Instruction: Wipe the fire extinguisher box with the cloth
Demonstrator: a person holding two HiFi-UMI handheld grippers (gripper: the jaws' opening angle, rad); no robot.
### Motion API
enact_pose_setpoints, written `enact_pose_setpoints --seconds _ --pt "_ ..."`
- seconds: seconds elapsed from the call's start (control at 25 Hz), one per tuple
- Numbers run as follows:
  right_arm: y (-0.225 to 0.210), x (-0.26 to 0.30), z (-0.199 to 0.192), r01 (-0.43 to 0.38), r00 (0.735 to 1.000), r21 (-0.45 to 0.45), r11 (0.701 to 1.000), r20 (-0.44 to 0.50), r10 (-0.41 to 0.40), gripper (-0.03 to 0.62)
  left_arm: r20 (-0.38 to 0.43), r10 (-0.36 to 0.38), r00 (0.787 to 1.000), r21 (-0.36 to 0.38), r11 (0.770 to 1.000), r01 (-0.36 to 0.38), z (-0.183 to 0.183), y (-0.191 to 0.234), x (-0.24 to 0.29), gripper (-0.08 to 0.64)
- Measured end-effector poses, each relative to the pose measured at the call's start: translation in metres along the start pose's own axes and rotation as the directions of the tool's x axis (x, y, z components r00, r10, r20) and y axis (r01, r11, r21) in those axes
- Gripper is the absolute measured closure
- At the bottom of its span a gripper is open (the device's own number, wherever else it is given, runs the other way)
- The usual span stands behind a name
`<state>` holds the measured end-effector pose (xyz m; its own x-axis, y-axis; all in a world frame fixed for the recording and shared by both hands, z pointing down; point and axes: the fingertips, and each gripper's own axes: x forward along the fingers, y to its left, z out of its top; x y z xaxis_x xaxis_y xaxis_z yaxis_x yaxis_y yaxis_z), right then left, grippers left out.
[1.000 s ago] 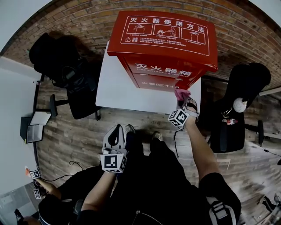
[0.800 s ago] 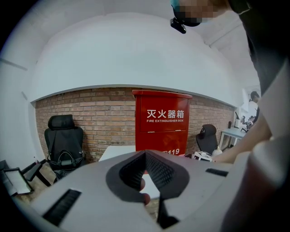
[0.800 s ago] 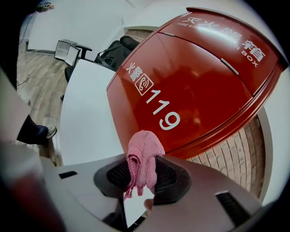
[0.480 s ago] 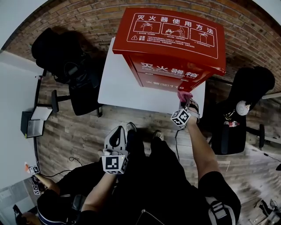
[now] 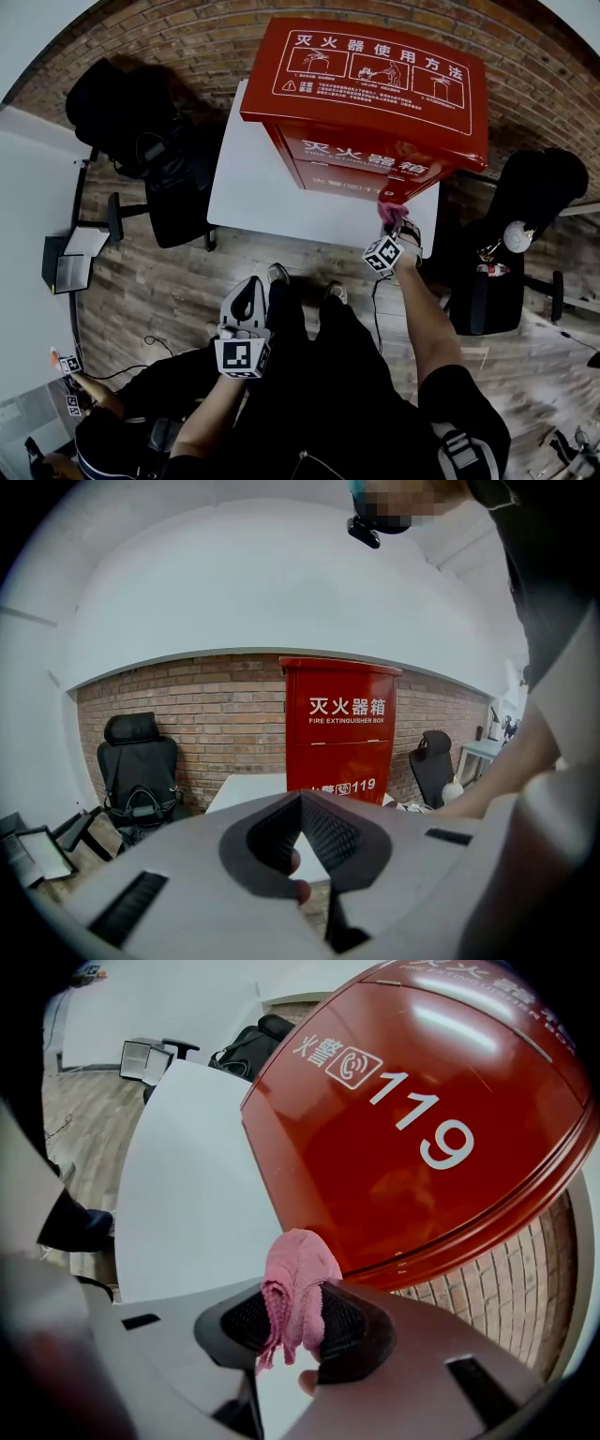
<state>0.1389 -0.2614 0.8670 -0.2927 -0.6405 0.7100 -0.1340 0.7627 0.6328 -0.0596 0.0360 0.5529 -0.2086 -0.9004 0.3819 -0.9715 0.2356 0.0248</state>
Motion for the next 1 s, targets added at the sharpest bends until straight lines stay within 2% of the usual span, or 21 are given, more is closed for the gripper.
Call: enact_pose_setpoints --seconds 0.16,0.52,0.76,1.0 --pt "0.006 0.007 -0.002 -0.010 1.000 0.009 1.000 -0.010 0.010 0.477 -0.003 -0.002 1.000 0.011 1.000 0.002 -0.001 0.001 -0.001 0.538" --pt "0.009 0.010 0.002 0.009 1.000 -0.043 0.999 -0.020 -0.010 0.477 -0.005 -0.009 1.000 0.011 1.000 0.009 -0.005 0.000 -0.003 0.538" --pt "0.026 0.012 0.021 -0.030 1.000 -0.067 0.997 -0.012 0.029 0.477 -0.005 -0.010 1.000 0.014 1.000 0.010 -0.006 0.002 -0.004 0.538" --pt "0.033 0.013 0.044 -0.024 1.000 -0.079 0.997 -0.001 0.024 0.477 -0.002 -0.002 1.000 0.014 1.000 0.002 -0.006 0.008 -0.007 0.538"
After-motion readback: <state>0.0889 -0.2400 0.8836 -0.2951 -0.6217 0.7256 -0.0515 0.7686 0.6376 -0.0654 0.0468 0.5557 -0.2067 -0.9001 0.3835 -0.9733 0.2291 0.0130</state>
